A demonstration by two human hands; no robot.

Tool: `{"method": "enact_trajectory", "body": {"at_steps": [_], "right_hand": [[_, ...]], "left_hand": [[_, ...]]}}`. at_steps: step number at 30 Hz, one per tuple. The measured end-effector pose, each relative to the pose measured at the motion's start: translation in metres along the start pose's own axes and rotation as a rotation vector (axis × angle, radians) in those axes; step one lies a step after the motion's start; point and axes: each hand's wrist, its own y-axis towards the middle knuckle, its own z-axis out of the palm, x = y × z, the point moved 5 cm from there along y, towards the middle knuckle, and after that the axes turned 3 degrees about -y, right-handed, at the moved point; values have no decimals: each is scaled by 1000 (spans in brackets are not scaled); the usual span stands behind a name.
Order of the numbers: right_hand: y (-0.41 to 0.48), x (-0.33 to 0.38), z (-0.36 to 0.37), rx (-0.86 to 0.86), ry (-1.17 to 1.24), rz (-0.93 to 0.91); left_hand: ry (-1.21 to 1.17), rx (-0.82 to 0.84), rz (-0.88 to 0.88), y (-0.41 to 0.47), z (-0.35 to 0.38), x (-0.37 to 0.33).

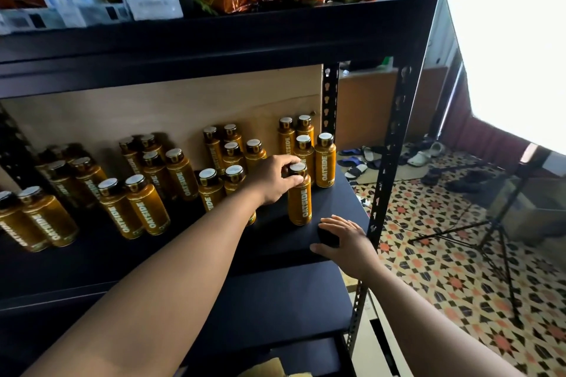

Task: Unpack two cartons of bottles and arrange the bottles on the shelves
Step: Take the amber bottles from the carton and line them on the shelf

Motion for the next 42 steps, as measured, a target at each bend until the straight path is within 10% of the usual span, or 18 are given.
{"method": "enact_trajectory", "body": {"at_steps": [42], "right_hand": [[20, 4, -4, 220, -9, 64]], "left_hand": [[-121, 173, -20, 7, -4, 11]]}}
